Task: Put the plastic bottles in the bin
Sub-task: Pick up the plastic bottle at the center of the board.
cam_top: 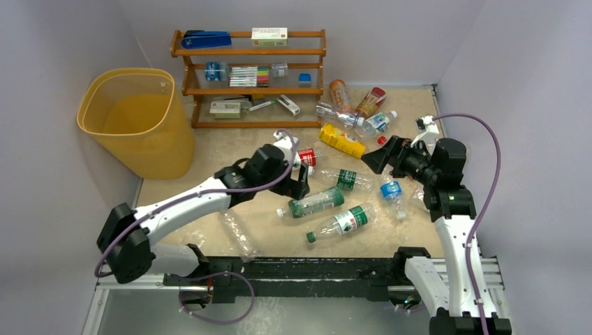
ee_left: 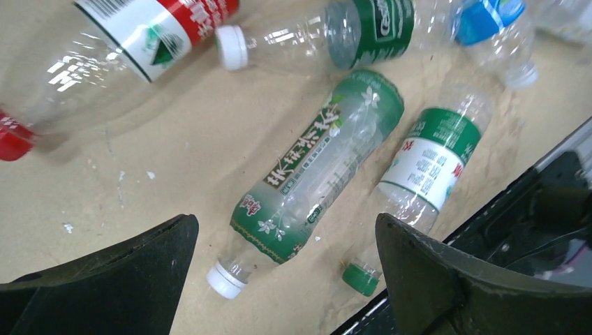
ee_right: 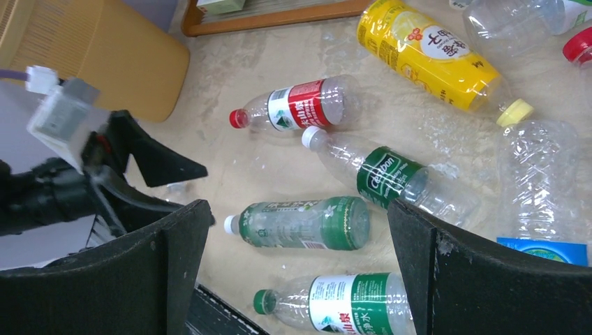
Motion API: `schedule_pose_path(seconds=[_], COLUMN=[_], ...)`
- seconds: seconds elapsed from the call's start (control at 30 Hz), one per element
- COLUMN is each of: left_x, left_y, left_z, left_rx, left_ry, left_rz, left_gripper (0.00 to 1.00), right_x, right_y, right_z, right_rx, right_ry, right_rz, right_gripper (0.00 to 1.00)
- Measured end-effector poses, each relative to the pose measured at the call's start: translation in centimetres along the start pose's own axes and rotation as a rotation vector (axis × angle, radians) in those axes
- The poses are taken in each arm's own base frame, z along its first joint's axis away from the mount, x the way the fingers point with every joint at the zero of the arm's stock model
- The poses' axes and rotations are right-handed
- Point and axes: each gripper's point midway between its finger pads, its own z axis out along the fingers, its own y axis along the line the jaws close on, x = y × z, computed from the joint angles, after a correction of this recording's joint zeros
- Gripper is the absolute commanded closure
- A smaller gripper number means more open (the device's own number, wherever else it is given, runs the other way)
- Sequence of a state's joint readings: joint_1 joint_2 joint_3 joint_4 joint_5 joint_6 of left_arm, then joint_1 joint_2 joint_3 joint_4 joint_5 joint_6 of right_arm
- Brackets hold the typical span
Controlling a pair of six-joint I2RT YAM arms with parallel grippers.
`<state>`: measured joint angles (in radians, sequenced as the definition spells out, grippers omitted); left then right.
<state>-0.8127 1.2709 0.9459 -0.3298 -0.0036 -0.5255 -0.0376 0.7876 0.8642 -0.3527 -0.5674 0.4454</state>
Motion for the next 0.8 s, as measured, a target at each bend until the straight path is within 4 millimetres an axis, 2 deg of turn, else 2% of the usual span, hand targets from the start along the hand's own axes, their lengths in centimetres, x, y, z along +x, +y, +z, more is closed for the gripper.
schedule_pose_path(seconds=[0.2,0.27,0.53,0.8], left_x=[4.3,5.1,6.1,7.9], left_y=[-1.7,-2.3,-2.5,-1.3], left_z=[3.1,3.9,7.0,8.3], left_rx=[-0.011,-0.018,-0.115,-0.168], left_ry=[0.125,0.145,0.165,0.212], left_rz=[0.16,0.205,0.334,0.411], left_gripper=[0.01,0.01,0.0,0.0], right_x=[0.5,1.0,2.8,2.4], right_y=[-0.4,-0.7,-2.1,-2.2], right_z=[0.1,0.3,1.1,1.7], right_rx=[0.009,0.014,0.032,0.024], right_ry=[0.008,0.019,0.064,0.057], right_rz=[-0.002,0.005,0.035,0.029], right_gripper=[0.0,0.0,0.0,0.0])
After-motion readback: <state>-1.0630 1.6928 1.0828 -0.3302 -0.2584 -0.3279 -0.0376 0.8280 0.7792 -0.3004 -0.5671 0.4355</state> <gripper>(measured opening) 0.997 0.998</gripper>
